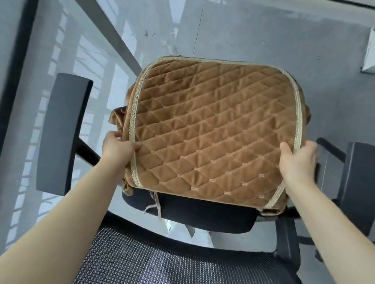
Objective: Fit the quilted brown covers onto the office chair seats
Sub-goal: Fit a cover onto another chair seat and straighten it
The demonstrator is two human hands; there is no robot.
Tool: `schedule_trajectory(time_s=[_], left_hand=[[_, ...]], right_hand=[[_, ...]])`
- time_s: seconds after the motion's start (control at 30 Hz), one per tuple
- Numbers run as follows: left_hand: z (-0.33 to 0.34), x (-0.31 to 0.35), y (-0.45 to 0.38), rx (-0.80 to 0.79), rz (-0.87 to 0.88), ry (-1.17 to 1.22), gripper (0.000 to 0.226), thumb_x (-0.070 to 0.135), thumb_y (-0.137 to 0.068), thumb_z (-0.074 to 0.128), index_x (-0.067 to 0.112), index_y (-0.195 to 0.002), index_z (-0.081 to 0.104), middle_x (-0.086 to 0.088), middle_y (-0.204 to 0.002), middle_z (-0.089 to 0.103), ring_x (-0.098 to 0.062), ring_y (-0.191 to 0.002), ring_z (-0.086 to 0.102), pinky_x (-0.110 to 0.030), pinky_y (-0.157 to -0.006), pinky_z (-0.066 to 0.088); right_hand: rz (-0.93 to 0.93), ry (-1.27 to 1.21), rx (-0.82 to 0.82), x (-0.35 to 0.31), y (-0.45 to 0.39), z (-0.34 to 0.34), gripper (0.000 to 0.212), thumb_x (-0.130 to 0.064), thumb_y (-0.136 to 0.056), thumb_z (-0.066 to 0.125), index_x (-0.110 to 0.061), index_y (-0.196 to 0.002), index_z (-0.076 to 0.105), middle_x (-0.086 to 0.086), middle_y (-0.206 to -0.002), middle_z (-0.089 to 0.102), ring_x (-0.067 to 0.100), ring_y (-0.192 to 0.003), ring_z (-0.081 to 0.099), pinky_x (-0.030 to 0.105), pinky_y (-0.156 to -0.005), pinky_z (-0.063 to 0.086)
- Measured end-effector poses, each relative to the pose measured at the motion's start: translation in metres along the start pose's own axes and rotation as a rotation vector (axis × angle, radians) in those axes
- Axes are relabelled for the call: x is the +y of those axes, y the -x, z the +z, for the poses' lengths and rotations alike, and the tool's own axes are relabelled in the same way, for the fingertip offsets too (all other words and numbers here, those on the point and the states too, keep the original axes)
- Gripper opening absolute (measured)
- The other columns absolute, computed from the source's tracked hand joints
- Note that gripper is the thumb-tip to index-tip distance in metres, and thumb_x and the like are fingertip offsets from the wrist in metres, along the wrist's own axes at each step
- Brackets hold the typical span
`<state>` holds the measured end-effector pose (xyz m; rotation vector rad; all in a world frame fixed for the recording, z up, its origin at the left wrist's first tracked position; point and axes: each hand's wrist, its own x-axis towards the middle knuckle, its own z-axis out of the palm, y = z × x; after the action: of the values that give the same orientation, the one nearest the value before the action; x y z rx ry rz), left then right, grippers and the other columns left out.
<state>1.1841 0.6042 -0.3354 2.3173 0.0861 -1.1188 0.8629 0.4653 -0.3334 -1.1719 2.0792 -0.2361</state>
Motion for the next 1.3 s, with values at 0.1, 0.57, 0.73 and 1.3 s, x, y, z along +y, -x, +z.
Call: schedule_trajectory(time_s=[0.1,0.57,0.73,1.3], left_hand=[[-0.003,-0.013,0.008,0.046,0.074,-0.063,0.043,0.009,-0.085,0.068,0.019,-0.118,0.043,-0.004,-0.104,0.057,-0.027,-0.093,0.061,-0.039,-0.078,0.051],[0.014,-0.088,0.01,0.074,0.015,-0.74,0.051,0.001,-0.088,0.049,-0.001,-0.135,0.028,-0.018,-0.146,0.032,-0.04,-0.126,0.043,-0.049,-0.096,0.039],[0.023,-0.097,0.006,0.073,0.007,-0.857,0.055,-0.003,-0.089,0.053,-0.01,-0.134,0.023,-0.028,-0.141,0.029,-0.042,-0.126,0.043,-0.044,-0.1,0.04],[0.03,0.004,-0.059,0.059,0.237,-0.948,0.064,0.013,-0.084,0.056,-0.002,-0.139,0.027,-0.022,-0.132,0.037,-0.044,-0.122,0.045,-0.049,-0.095,0.041]], right_hand=[[-0.012,-0.013,-0.011,0.031,0.025,0.008,0.057,-0.027,-0.099,0.049,-0.005,-0.144,0.023,0.014,-0.144,0.033,0.031,-0.128,0.041,0.04,-0.105,0.033],[0.025,0.373,-0.193,0.103,0.052,0.031,0.038,-0.005,-0.092,0.058,0.007,-0.123,0.039,0.026,-0.122,0.051,0.041,-0.108,0.055,0.039,-0.081,0.043],[-0.073,0.627,-0.131,0.109,0.065,0.031,0.028,-0.012,-0.094,0.057,0.002,-0.111,0.041,0.025,-0.11,0.054,0.04,-0.086,0.063,0.037,-0.06,0.045],[-0.038,0.584,-0.06,0.009,-0.038,0.032,0.052,-0.029,-0.095,0.044,-0.001,-0.137,0.029,0.021,-0.132,0.048,0.041,-0.117,0.052,0.046,-0.083,0.046]])
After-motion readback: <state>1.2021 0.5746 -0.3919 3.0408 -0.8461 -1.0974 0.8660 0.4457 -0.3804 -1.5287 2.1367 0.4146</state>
